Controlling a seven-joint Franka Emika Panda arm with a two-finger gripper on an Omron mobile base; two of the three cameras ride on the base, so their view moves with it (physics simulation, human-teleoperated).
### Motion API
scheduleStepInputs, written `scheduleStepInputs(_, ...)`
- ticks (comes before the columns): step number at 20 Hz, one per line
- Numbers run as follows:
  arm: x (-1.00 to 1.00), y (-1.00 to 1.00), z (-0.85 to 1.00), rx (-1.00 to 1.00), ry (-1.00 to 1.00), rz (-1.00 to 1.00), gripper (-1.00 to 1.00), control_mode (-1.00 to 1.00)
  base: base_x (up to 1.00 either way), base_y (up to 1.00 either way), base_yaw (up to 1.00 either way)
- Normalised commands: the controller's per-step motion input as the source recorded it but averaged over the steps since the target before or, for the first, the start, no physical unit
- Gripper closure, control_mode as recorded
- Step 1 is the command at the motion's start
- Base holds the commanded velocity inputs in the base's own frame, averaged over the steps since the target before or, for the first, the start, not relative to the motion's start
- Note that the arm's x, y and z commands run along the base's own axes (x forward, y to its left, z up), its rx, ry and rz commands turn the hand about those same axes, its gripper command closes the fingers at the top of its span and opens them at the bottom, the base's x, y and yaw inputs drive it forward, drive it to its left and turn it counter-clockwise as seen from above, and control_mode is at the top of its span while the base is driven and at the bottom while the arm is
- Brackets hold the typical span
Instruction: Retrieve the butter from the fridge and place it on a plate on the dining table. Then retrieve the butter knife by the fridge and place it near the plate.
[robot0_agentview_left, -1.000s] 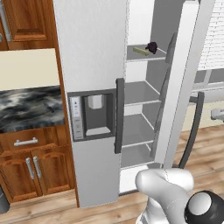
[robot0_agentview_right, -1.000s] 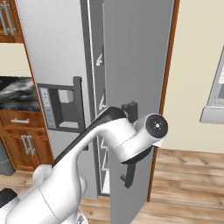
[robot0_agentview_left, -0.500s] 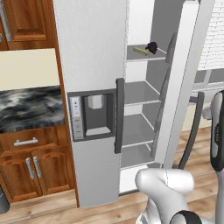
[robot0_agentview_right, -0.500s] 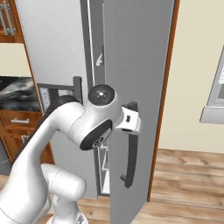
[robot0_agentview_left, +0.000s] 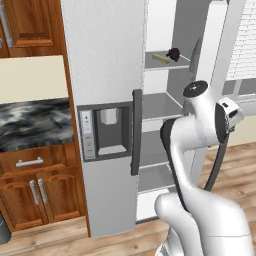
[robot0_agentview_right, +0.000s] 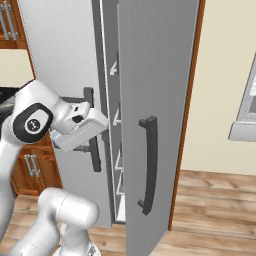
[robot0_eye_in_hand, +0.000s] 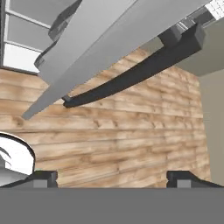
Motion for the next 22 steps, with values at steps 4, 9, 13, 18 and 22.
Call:
scheduleStepInputs(4,0.13,0.56,-0.44,-0.16,0.13,-0.02,-1.00,-1.00,0.00,0.00,0.00)
scheduleStepInputs(9,0.72,0.33,-0.34,-0.10,0.15,0.00,-1.00,-1.00,0.00,0.00,0.00)
scheduleStepInputs(13,0.75,0.06,-0.16,-0.07,0.00,0.00,-1.00,-1.00,0.00,0.00,0.00)
scheduleStepInputs(18,0.41,0.00,-0.28,-0.03,-0.06,0.00,-1.00,-1.00,0.00,0.00,0.00)
scheduleStepInputs(22,0.32,0.00,-0.35,0.00,0.00,0.00,-1.00,-1.00,0.00,0.00,0.00)
